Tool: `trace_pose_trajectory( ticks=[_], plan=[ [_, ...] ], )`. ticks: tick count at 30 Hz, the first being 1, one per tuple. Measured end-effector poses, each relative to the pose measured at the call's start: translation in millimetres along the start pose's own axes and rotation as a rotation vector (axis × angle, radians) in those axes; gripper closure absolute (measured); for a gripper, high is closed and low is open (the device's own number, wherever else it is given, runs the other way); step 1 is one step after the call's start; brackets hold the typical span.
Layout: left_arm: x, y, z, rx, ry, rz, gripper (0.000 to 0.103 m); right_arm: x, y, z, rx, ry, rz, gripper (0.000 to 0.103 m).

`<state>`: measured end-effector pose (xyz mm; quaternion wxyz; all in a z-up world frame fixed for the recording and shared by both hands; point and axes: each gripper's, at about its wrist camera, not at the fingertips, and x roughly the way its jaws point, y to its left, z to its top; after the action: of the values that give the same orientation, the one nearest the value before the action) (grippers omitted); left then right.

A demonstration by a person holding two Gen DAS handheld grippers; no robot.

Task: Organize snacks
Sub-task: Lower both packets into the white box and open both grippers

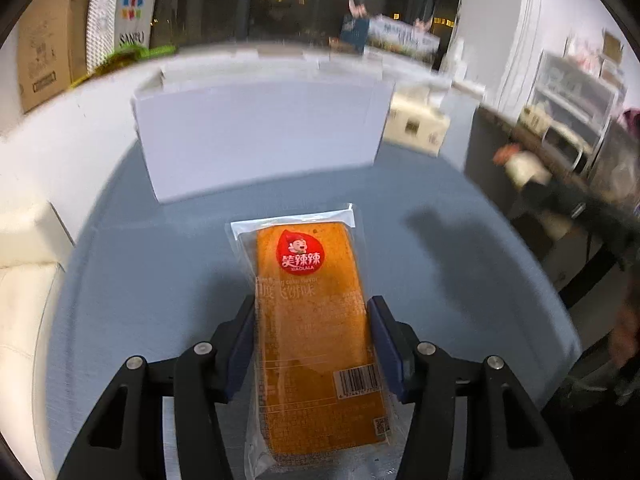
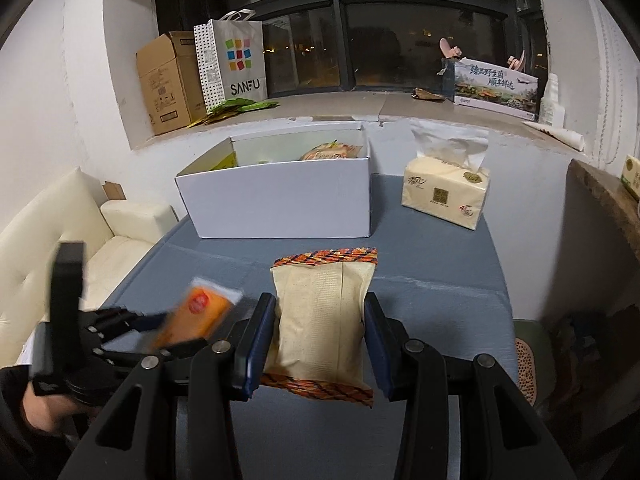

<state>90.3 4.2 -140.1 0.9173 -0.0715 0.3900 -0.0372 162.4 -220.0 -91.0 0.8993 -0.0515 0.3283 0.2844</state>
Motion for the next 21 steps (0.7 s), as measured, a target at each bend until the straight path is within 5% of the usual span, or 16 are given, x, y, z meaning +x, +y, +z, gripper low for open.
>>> trace_pose_trajectory(
  ticks=[6,10,16,21],
  plan=[
    [-34,29,44,-0.043,-0.140,-0.035,0.044,14,4,13,0.028,0.002,0.083,0.056],
    [-44,51,98,-0.060,-0.234,-0.049,0.044,27,3,50,0.052,-0.030,0.137,0.056],
    [0,85,193,-0.068,-0.277,-0.053,0.044,76,-5,131,0.141,-0.044,0.188,0.056],
    [47,107,244,-0.098,-0.216,-0.034,0.044,129,-3,192,0.115,-0.019,0.146,0.056]
  ],
)
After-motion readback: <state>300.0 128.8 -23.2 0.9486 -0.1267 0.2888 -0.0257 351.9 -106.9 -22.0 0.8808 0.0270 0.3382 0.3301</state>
